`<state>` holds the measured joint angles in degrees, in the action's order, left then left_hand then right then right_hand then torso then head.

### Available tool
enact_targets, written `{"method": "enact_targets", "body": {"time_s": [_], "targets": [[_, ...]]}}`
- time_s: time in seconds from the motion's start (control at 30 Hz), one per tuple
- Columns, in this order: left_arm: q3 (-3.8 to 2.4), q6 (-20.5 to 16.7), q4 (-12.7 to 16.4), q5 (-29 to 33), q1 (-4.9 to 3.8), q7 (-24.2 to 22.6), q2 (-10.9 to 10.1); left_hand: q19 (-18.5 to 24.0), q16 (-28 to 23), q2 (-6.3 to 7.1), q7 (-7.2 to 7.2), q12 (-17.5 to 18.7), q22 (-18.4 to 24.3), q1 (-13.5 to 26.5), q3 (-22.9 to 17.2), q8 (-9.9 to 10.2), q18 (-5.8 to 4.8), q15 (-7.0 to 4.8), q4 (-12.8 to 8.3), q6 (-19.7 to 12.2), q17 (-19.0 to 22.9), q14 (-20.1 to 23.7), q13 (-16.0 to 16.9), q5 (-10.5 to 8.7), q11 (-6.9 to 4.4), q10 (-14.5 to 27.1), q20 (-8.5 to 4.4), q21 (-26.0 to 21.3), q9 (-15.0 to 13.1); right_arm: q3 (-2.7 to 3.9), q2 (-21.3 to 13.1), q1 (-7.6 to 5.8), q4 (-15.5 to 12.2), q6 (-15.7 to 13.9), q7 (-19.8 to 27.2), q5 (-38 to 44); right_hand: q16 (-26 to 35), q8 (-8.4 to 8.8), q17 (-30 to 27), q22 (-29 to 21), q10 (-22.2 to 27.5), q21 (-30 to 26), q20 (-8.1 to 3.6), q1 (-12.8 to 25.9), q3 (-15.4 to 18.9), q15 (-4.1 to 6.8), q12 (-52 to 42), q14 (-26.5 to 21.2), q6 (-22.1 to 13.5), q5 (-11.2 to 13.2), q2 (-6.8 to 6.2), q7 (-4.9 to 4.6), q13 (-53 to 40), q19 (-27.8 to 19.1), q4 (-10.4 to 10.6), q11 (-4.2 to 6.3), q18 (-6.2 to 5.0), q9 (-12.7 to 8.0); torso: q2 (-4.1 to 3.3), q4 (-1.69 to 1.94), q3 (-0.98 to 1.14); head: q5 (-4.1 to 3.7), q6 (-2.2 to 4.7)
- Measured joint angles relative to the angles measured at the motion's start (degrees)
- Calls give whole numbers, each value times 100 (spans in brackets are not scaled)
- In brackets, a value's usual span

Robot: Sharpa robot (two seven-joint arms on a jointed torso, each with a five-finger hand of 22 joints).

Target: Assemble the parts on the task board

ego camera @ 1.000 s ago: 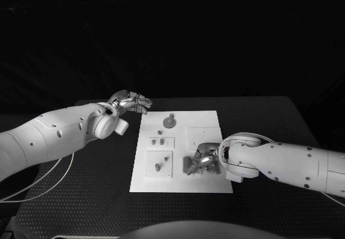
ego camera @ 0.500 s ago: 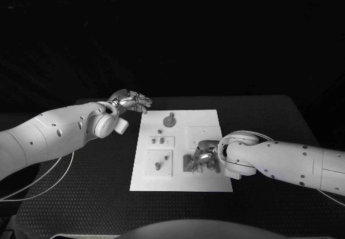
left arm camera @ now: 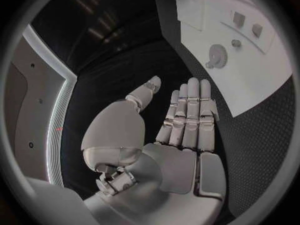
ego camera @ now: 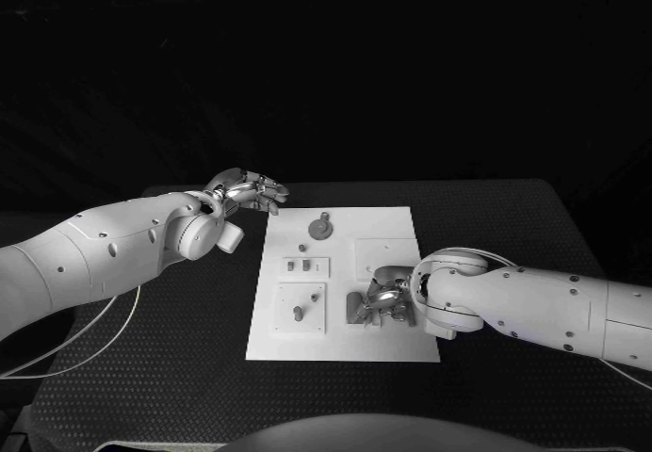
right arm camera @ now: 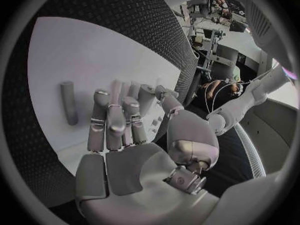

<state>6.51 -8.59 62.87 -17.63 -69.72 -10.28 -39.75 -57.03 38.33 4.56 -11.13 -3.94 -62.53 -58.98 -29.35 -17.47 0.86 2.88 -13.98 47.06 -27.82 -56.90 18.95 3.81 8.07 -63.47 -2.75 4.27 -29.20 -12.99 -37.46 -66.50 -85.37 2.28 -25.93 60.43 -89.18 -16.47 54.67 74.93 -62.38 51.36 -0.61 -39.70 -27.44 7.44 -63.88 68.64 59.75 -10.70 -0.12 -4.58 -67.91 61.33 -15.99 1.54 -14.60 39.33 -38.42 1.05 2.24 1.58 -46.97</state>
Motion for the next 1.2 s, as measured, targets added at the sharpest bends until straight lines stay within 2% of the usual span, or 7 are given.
{"method": "enact_targets", "body": {"time_s": [0.1,0.3,0.43,0.53,0.73,0.93,1.2], "targets": [[0,2,0,0,0,2,1,0,0,0,0,0,0,0,-15,0,0,0,14,0,0,0,0,0,0,0,0,0,0,2,5,-1,3,14,-6,14,0,0,-6,0,0,0,0,-169,-35,-7,0,7,4,-17,-156,5,5,0,-48,0,-1,0,0,-1,0,0,1],[-1,6,-4,0,0,7,5,0,0,0,0,0,0,0,-15,-22,0,0,15,0,-6,0,0,0,0,0,0,0,0,5,10,0,1,17,-23,61,0,-1,-40,0,0,0,0,-984,-89,-7,0,7,10,-18,-474,10,4,0,-68,0,-3,15,1,-1,0,-11,-2],[-1,8,-4,0,0,9,5,0,0,0,0,0,0,0,-15,-22,0,0,15,0,-5,0,0,0,0,0,0,0,0,5,4,2,-7,-3,-21,68,0,-1,-60,0,0,0,0,-990,-8,-22,0,-7,16,-18,-523,6,13,0,-36,0,-3,15,1,-1,0,-18,-5],[-1,9,-4,0,0,11,4,0,0,0,0,0,0,0,-15,-22,0,0,15,0,-5,0,0,0,0,0,0,0,0,5,-14,3,-21,-54,-6,67,0,0,-62,0,0,0,20,-899,22,-29,0,-14,25,-18,-675,2,19,20,14,0,-3,14,1,-2,0,-22,-6],[0,10,-6,0,-1,13,3,0,0,0,0,0,0,0,-15,-22,0,0,15,0,-10,0,0,0,0,0,0,0,-1,4,-146,4,-115,-196,29,39,0,28,-62,0,0,0,0,-677,-208,-33,0,-17,31,-18,-1047,5,30,40,528,0,-2,34,1,0,0,-26,2],[1,11,-6,0,-1,17,-4,0,0,0,0,0,0,0,-15,-22,0,0,15,0,-10,0,0,0,0,0,0,0,1,5,-369,-31,-244,-293,51,-2,0,29,-77,0,0,0,0,-670,-261,-34,0,-18,32,-17,-1053,5,29,40,596,0,-2,25,1,-3,0,-27,14],[0,12,5,0,0,20,-12,0,-22,0,0,0,0,0,-15,-22,0,0,15,0,-15,0,0,0,0,0,0,0,5,148,-739,-266,-491,-451,185,-107,0,50,-106,0,-1,0,0,-808,-193,-35,-23,-18,33,-17,-916,5,29,39,517,0,-1,29,1,-7,4,-60,58]]}}
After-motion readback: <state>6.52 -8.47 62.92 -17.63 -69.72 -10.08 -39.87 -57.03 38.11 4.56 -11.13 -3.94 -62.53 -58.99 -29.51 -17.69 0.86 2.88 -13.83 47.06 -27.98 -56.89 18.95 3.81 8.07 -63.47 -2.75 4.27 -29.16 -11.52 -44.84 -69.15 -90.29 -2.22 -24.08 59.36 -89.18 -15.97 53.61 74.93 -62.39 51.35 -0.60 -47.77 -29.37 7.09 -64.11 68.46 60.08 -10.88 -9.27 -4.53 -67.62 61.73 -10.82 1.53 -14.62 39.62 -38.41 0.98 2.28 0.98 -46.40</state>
